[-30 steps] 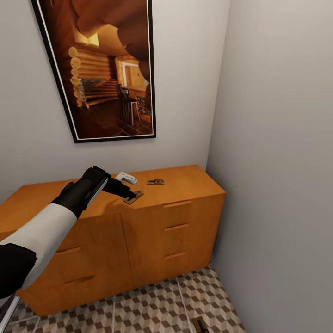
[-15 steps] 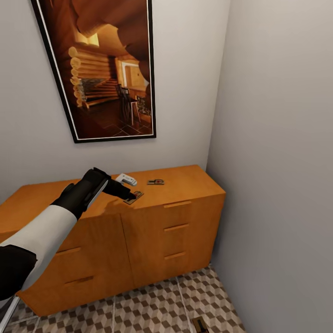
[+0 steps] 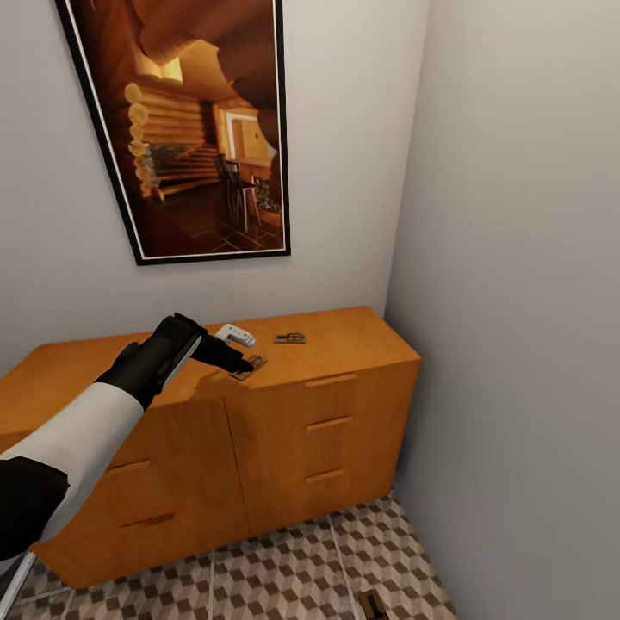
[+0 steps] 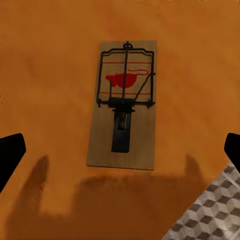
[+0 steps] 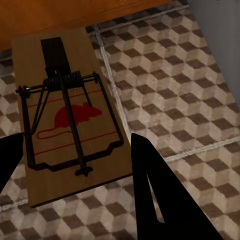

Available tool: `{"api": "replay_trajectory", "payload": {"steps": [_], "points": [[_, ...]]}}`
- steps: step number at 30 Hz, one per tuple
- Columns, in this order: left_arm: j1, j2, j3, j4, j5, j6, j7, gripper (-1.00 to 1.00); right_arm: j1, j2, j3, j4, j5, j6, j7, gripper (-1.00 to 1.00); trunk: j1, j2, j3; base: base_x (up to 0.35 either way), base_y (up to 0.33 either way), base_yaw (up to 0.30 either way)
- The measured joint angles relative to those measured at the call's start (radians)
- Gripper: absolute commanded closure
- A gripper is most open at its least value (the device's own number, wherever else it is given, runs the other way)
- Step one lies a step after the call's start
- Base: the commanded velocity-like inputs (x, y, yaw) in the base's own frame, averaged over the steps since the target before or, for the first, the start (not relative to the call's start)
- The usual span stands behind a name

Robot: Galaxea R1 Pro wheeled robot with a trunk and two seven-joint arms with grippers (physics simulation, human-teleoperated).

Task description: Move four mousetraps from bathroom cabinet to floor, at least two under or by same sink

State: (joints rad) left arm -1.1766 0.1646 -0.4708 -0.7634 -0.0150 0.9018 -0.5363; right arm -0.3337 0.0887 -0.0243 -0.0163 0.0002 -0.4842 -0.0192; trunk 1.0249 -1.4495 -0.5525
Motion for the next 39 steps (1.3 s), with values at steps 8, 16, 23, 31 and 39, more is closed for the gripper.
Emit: {"api": "replay_trajectory", "payload": {"steps": [8, 16, 23, 31, 39], "points": [[0.012, 0.000, 0.000, 0.001, 0.000, -0.033, 0.000, -1.00, 0.000, 0.000, 0.000, 0.000, 0.000, 0.000, 0.000, 1.00, 0.000, 0.000, 0.000, 0.241, 0.000, 0.000], [0.014, 0.000, 0.000, 0.001, 0.000, -0.036, 0.000, -1.00, 0.000, 0.000, 0.000, 0.000, 0.000, 0.000, 0.000, 1.00, 0.000, 0.000, 0.000, 0.081, 0.000, 0.000], [0.015, 0.000, 0.000, 0.001, 0.000, -0.037, 0.000, -1.00, 0.000, 0.000, 0.000, 0.000, 0.000, 0.000, 0.000, 1.00, 0.000, 0.000, 0.000, 0.007, 0.000, 0.000], [0.015, 0.000, 0.000, 0.012, 0.000, -0.037, 0.000, -1.00, 0.000, 0.000, 0.000, 0.000, 0.000, 0.000, 0.000, 1.00, 0.000, 0.000, 0.000, 0.000, 0.000, 0.000], [0.033, -0.010, -0.041, 0.017, 0.001, -0.036, 0.000, -1.00, 0.000, 0.000, 0.000, 0.000, 0.000, 0.000, 0.000, 1.00, 0.000, 0.000, -0.002, 0.000, 0.000, 0.000]]}}
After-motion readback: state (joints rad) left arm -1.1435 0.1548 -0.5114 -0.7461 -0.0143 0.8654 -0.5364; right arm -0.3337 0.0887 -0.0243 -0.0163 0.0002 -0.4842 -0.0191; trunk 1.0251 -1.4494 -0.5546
